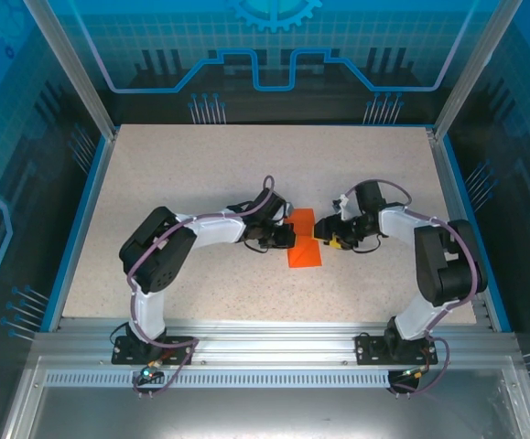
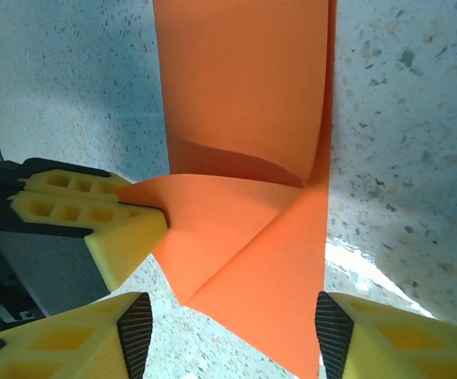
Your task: Fold a paper plane with a square sheet of paper (fold left side to right side)
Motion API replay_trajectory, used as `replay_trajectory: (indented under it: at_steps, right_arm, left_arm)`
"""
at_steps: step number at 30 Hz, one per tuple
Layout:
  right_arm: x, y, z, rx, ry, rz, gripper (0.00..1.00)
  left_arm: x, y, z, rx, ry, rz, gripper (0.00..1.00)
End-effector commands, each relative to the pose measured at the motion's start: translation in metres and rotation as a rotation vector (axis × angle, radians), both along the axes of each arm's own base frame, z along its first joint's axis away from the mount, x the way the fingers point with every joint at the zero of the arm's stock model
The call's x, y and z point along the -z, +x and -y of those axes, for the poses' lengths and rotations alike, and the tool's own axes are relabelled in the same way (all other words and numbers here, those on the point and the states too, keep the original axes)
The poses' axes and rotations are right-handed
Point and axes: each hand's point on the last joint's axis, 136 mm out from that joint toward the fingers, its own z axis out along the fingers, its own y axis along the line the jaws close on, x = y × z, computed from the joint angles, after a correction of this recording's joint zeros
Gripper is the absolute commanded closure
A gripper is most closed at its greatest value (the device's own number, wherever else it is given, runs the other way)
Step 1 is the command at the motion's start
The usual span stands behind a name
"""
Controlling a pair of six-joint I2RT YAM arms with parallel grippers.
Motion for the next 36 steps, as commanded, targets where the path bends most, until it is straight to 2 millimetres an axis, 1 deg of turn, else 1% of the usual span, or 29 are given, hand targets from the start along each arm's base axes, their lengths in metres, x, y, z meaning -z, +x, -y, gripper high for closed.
replay_trajectory:
  at_steps: [1, 8, 9, 14, 17, 21, 24, 26, 29, 31, 33, 34, 36]
  right_arm:
    - [0.001, 0.001, -0.011, -0.012, 0.052, -0.016, 0.4]
    - [0.009, 0.001, -0.026, -0.03, 0.088, -0.052, 0.4]
    - [0.002, 0.01, -0.03, -0.034, 0.096, -0.029, 0.41]
    - [0.003, 0.014, -0.041, -0.057, 0.088, -0.027, 0.41]
    - [0.002, 0.014, -0.045, -0.062, 0.091, -0.029, 0.41]
    - [-0.002, 0.015, -0.04, -0.045, 0.067, -0.006, 0.4]
    - [-0.001, 0.016, -0.046, -0.049, 0.092, -0.034, 0.42]
    - [0.001, 0.015, -0.051, -0.059, 0.088, -0.044, 0.46]
    - [0.004, 0.016, -0.056, -0.07, 0.079, -0.055, 0.57]
    - [0.005, 0.016, -0.056, -0.072, 0.075, -0.063, 0.67]
    - [0.004, 0.016, -0.055, -0.074, 0.076, -0.06, 0.81]
    - [0.001, 0.016, -0.055, -0.075, 0.078, -0.053, 0.87]
    - [-0.007, 0.019, -0.053, -0.077, 0.083, -0.019, 0.94]
  left_arm:
    - [-0.013, 0.001, -0.015, -0.029, 0.009, 0.028, 0.93]
    - [-0.014, 0.0, -0.019, -0.04, 0.01, 0.028, 0.9]
    - [-0.013, 0.0, -0.019, -0.04, 0.009, 0.027, 0.9]
    - [-0.012, 0.0, -0.019, -0.038, 0.011, 0.025, 0.89]
    - [-0.011, 0.0, -0.019, -0.038, 0.013, 0.021, 0.89]
    - [-0.01, 0.001, -0.018, -0.036, 0.011, 0.02, 0.89]
    - [-0.01, 0.001, -0.017, -0.038, 0.011, 0.02, 0.88]
    - [-0.01, 0.002, -0.017, -0.037, 0.012, 0.021, 0.86]
    - [-0.014, 0.001, -0.019, -0.04, 0.011, 0.028, 0.79]
    - [-0.021, 0.002, -0.023, -0.05, 0.004, 0.042, 0.7]
    - [-0.031, 0.002, -0.031, -0.068, -0.007, 0.059, 0.64]
    - [-0.037, 0.003, -0.036, -0.084, -0.017, 0.071, 0.58]
    - [-0.048, 0.001, -0.047, -0.11, -0.036, 0.089, 0.49]
